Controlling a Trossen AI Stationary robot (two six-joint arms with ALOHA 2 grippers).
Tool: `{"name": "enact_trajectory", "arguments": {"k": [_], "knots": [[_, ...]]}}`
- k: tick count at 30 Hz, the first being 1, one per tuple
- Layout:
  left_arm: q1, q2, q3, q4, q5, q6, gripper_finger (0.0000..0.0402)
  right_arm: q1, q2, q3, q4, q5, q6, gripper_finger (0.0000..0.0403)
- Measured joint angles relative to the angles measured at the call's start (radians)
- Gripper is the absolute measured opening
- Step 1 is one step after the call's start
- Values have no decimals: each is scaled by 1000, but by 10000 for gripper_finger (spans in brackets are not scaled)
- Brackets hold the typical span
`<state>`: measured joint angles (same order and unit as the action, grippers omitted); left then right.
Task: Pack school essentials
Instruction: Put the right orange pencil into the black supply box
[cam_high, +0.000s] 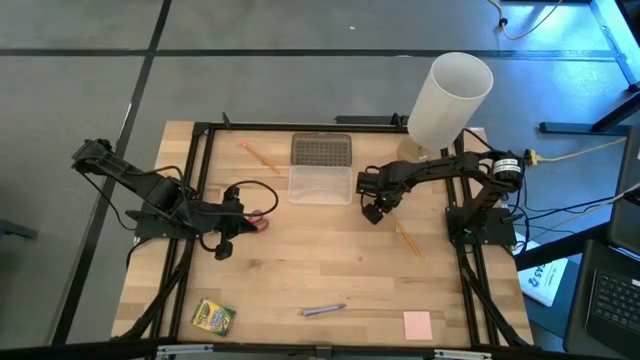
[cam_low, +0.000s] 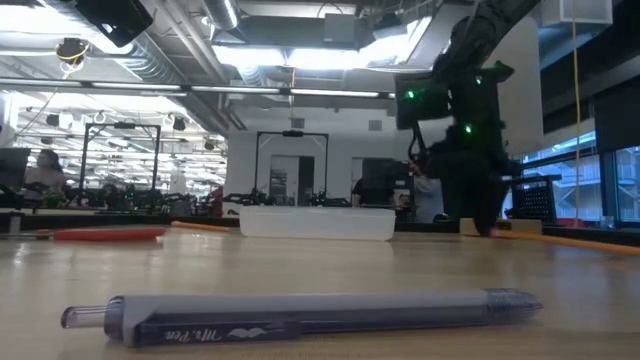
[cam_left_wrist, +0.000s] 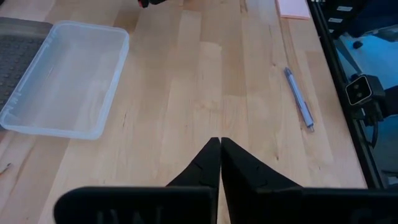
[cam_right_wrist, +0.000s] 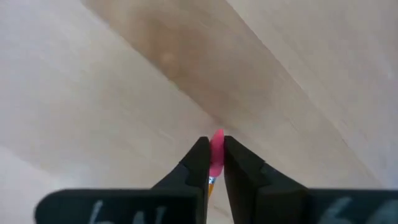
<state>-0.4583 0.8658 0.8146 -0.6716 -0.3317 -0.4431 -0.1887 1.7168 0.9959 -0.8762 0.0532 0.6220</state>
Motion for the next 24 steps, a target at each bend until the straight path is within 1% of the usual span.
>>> {"name": "enact_trajectory", "arguments": {"k": [7, 14, 19, 24], "knots": [[0, 0, 0, 0, 0, 0, 8, 38, 1, 97, -56, 3, -29, 34], [0, 0, 0, 0, 0, 1, 8, 71, 0, 235, -144, 69, -59, 36], [0, 0, 0, 0, 0, 1, 1, 93, -2, 347, -133, 120, -164, 36], [0, 0, 0, 0, 0, 1, 7, 103, -2, 468, -103, 163, -287, 37]]}}
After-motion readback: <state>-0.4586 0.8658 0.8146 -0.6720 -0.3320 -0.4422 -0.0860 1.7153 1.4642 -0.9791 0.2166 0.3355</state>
